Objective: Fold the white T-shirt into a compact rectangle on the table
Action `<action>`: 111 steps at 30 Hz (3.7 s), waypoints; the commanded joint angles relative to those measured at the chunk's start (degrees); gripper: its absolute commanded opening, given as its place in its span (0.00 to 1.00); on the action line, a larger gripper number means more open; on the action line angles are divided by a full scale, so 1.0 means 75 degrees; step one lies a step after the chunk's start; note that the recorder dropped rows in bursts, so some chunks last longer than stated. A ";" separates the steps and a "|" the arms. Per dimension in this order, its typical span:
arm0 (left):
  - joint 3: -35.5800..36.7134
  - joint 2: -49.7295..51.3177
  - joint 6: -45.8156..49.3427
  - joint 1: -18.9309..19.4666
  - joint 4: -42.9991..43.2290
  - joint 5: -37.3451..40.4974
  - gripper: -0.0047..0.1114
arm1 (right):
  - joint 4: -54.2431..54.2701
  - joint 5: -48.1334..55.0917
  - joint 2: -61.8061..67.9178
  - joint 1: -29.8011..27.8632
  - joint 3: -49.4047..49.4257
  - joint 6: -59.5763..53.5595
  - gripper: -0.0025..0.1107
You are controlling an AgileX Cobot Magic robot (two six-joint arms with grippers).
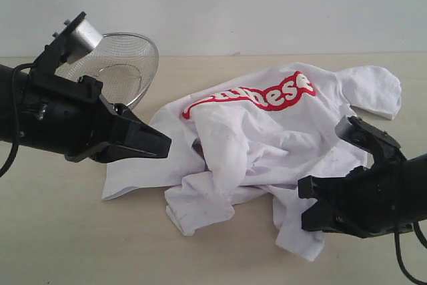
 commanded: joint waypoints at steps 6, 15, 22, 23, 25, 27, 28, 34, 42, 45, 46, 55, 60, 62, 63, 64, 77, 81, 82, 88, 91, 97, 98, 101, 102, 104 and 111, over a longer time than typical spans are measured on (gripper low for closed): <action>0.0019 -0.0034 0.0044 -0.0051 -0.0025 0.0005 0.08 | -0.3766 0.0998 -0.1799 -0.0019 -0.0242 0.3198 0.02; 0.0019 -0.0041 0.0044 -0.0051 0.0064 0.0219 0.08 | -0.7967 0.2630 -0.2963 -0.0019 -0.1304 0.6500 0.02; 0.0019 -0.0041 0.0044 -0.0051 0.0064 0.0236 0.08 | -0.9812 0.3354 -0.2850 -0.0019 -0.1614 0.7593 0.02; 0.0019 -0.0041 0.0044 -0.0051 0.0064 0.0236 0.08 | -0.9890 0.3484 -0.2755 -0.0019 -0.1614 0.7578 0.02; 0.0019 -0.0041 0.0044 -0.0051 0.0064 0.0236 0.08 | -0.9963 0.3527 -0.2585 -0.0019 -0.1614 0.7578 0.02; 0.0019 -0.0041 0.0044 -0.0051 0.0064 0.0236 0.08 | -0.9950 0.3428 -0.2449 -0.0019 -0.1614 0.7578 0.02; 0.0019 -0.0041 0.0044 -0.0051 0.0064 0.0236 0.08 | -0.9950 0.3376 -0.2398 -0.0019 -0.1614 0.7556 0.02; 0.0019 -0.0041 0.0044 -0.0051 0.0176 0.0235 0.08 | -1.2292 0.3639 -0.2083 -0.0019 -0.1614 0.9340 0.63; 0.0019 -0.0041 0.0044 -0.0051 0.0175 0.0179 0.08 | -0.6992 0.2051 -0.2112 -0.0004 -0.1325 0.5692 0.02; 0.0019 -0.0041 0.0078 -0.0051 0.0175 0.0130 0.08 | -0.8505 0.1988 -0.1508 -0.0004 -0.1061 0.6772 0.02; 0.0019 -0.0041 0.0078 -0.0051 0.0175 0.0115 0.08 | -0.8854 0.1845 -0.1337 -0.0004 -0.0934 0.6990 0.02; 0.0019 -0.0041 0.0132 -0.0051 0.0175 0.0082 0.08 | -0.9090 0.1964 -0.1237 -0.0004 -0.0763 0.7373 0.49; 0.0019 -0.0041 0.0132 -0.0051 0.0175 0.0030 0.08 | -0.9633 0.2174 -0.1129 -0.0004 -0.0732 0.7736 0.39; 0.0019 -0.0041 0.0132 -0.0051 0.0175 0.0011 0.08 | -0.9634 0.2128 -0.1005 -0.0004 -0.0618 0.7736 0.34; 0.0019 -0.0041 0.0132 -0.0051 0.0175 0.0011 0.08 | -0.9634 0.2035 -0.0957 -0.0004 -0.0525 0.7736 0.34; 0.0019 -0.0041 0.0132 -0.0051 0.0175 0.0011 0.08 | -0.9634 0.1898 -0.0921 -0.0004 -0.0457 0.7736 0.35; 0.0019 -0.0041 0.0145 -0.0051 0.0175 -0.0007 0.08 | -0.9101 0.1527 -0.0712 -0.0004 -0.0313 0.7493 0.38; 0.0019 -0.0041 0.0149 -0.0051 0.0175 -0.0014 0.08 | -0.9194 0.1507 -0.0615 -0.0004 -0.0313 0.7493 0.38; 0.0019 -0.0041 0.0149 -0.0051 0.0175 -0.0014 0.08 | -0.9211 0.1521 -0.0520 -0.0004 -0.0277 0.7511 0.38; 0.0019 -0.0041 0.0149 -0.0051 0.0175 0.0003 0.08 | -0.9133 0.1488 0.0111 -0.0004 -0.0263 0.7674 0.35; 0.0019 -0.0041 0.0149 -0.0051 0.0175 0.0003 0.08 | -0.9098 0.1488 0.0111 -0.0004 -0.0276 0.7674 0.16; 0.0019 -0.0041 0.0162 -0.0051 0.0175 -0.0012 0.08 | -0.9126 0.1884 -0.0089 -0.0019 -0.0491 0.7674 0.02; 0.0019 -0.0041 0.0162 -0.0051 0.0175 -0.0012 0.08 | -0.9126 0.1884 -0.0203 -0.0019 -0.0508 0.7674 0.02; 0.0019 -0.0041 0.0162 -0.0037 0.0175 0.0007 0.08 | -0.9264 0.2063 -0.0771 -0.0019 -0.0577 0.7757 0.02; 0.0019 -0.0041 0.0162 -0.0037 0.0175 0.0007 0.08 | -0.9540 0.2171 -0.0915 -0.0019 -0.0577 0.7951 0.02; 0.0019 -0.0041 0.0162 -0.0037 0.0175 0.0007 0.08 | -0.9793 0.2357 -0.0945 -0.0019 -0.0577 0.7979 0.02; 0.0019 -0.0041 0.0162 -0.0037 0.0175 0.0007 0.08 | -1.0325 0.2409 -0.0945 -0.0019 -0.0577 0.8366 0.02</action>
